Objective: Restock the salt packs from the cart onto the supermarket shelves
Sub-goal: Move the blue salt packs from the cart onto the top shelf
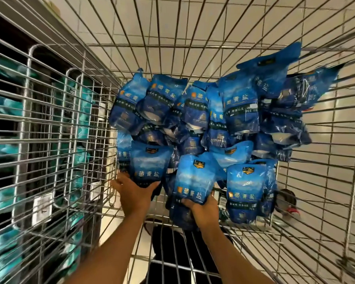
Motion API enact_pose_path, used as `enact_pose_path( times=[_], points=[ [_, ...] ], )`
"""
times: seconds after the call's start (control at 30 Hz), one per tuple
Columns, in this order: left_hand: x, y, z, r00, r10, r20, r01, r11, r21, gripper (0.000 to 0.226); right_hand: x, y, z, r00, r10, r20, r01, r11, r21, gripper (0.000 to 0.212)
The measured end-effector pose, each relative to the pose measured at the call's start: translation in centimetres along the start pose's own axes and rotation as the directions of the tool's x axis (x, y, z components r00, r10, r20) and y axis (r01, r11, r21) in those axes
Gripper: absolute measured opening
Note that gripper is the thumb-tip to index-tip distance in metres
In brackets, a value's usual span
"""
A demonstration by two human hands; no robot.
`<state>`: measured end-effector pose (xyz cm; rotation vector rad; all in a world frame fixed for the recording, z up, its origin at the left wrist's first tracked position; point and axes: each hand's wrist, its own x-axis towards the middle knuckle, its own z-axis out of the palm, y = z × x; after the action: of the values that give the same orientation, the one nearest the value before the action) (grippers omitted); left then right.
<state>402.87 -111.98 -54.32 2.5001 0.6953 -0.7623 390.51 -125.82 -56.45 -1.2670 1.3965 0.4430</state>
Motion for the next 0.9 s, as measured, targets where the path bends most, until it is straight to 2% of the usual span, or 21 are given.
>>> enact_pose_path(
  times=[0.1,0.27,0.37,0.47,0.57,0.67,0.77,0.8,0.9],
  points=[
    [-0.2,-0.1,0.2,1.0,0.011,0.004,-0.011,1.0,0.001,0.098,-0.1,0.2,-0.9,0.999,0.003,0.035,-0.005,0.998,0.067,0.043],
    [-0.4,0.5,-0.9,0.999,0.041,0.03,-0.042,0.999,0.034,0.059,-1.3,-0.7,-2.7,0.993,-0.012,0.116,-0.007,0.987,0.158,0.041],
    [-0.8,0.5,-1.8,0.992,0.073,0.103,-0.082,0.993,0.086,0.047,-2.5,-1.5,-3.7,0.986,-0.037,0.163,0.009,0.986,0.169,0.042],
    [-2.0,1.1,-2.8,0.979,0.102,0.174,-0.113,0.992,0.051,0.029,-4.0,-3.2,-4.7,0.971,-0.086,0.225,0.053,0.988,0.148,0.039],
    [-4.1,2.5,-5.4,0.966,0.099,0.24,-0.082,0.993,-0.081,0.011,-6.6,-6.0,-6.4,0.953,-0.143,0.266,0.114,0.986,0.123,0.037],
    [-6.1,4.6,-9.4,0.933,0.086,0.351,0.0,0.971,-0.239,0.017,-9.9,-9.2,-8.4,0.939,-0.201,0.28,0.178,0.978,0.105,0.036],
    [-8.3,7.3,-14.2,0.892,0.139,0.429,0.024,0.935,-0.354,0.05,-13.5,-12.3,-10.3,0.93,-0.244,0.275,0.228,0.97,0.09,0.043],
    [-9.0,8.2,-15.6,0.898,0.152,0.414,0.013,0.929,-0.369,0.049,-14.6,-13.3,-10.9,0.927,-0.259,0.272,0.241,0.965,0.1,0.047],
    [-12.1,10.7,-21.3,0.911,0.225,0.347,-0.028,0.871,-0.49,0.023,-19.8,-17.3,-12.3,0.896,-0.346,0.278,0.321,0.938,0.133,0.055]
  ],
)
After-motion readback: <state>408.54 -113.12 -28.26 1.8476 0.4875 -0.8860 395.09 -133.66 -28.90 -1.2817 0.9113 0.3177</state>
